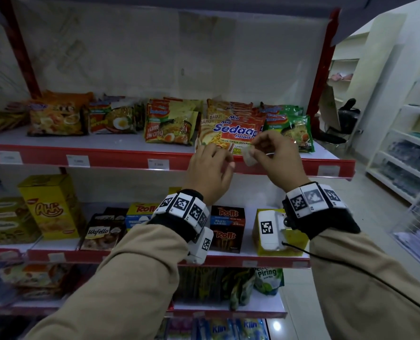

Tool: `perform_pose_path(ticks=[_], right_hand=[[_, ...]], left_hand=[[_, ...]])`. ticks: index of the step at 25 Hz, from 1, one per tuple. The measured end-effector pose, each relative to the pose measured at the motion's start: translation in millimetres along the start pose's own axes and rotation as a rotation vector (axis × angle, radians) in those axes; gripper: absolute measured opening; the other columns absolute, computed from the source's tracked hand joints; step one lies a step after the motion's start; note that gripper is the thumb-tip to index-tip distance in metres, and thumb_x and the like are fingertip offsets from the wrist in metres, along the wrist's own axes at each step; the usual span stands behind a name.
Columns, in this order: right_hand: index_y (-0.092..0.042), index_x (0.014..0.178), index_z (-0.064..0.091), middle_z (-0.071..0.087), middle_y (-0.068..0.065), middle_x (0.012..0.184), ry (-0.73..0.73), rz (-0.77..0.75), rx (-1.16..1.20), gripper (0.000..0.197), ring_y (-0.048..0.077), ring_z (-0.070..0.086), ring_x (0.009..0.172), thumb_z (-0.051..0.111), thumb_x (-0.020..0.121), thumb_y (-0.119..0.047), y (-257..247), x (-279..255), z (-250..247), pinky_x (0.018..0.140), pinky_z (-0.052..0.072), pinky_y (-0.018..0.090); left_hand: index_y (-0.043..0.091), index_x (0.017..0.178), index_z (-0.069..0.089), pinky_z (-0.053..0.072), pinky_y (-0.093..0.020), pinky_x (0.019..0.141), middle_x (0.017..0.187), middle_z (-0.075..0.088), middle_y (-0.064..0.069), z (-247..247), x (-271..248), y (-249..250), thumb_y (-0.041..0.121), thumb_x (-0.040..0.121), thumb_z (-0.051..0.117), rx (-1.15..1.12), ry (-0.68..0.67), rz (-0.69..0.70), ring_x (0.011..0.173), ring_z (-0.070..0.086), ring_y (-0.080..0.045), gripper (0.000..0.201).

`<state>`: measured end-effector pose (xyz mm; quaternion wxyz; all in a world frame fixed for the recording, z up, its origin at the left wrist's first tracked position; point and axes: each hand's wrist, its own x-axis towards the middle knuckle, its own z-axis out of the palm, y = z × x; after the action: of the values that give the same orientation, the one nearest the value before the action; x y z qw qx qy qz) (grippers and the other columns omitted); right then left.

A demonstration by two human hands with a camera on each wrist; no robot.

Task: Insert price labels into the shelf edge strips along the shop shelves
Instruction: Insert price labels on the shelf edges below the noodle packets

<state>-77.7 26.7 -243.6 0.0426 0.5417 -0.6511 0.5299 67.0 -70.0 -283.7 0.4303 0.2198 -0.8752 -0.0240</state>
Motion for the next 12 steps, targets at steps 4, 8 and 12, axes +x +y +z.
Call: perform_pose_path(ticks=[4, 8, 12], right_hand=[[-0.008, 0.104, 0.058, 0.064, 0.009, 0.096, 0.059, 0.129, 0.389, 0.025, 0.014, 0.063, 0.086, 0.067, 0.083, 0.002, -5.6, -6.8, 14.2, 0.075, 0.054, 0.023], [-0.009, 0.103, 0.058, 0.066, 0.007, 0.095, 0.017, 0.242, 0.596, 0.023, 0.020, 0.065, 0.089, 0.064, 0.085, 0.002, -3.1, -13.4, 22.7, 0.081, 0.054, 0.030], [-0.011, 0.105, 0.059, 0.067, 0.008, 0.098, -0.020, 0.189, 0.512, 0.023, 0.020, 0.065, 0.091, 0.066, 0.085, -0.001, 0.2, -14.6, 19.6, 0.084, 0.055, 0.030]], left_hand=[[0.012, 0.113, 0.060, 0.037, -0.033, 0.080, 0.100, 0.060, -0.004, 1.4, 4.2, -1.7, 0.039, 0.097, 0.044, -0.152, 0.056, -0.061, 0.091, 0.049, -0.020, 0.035], [0.013, 0.117, 0.057, 0.036, -0.028, 0.073, 0.095, 0.063, -0.001, 3.8, 8.3, -4.6, 0.041, 0.096, 0.046, -0.237, 0.089, -0.132, 0.092, 0.050, -0.016, 0.036], [0.014, 0.094, 0.057, 0.032, -0.029, 0.067, 0.088, 0.054, 0.005, 5.7, 10.9, -9.4, 0.032, 0.094, 0.053, -0.178, 0.064, -0.107, 0.082, 0.042, -0.013, 0.018]])
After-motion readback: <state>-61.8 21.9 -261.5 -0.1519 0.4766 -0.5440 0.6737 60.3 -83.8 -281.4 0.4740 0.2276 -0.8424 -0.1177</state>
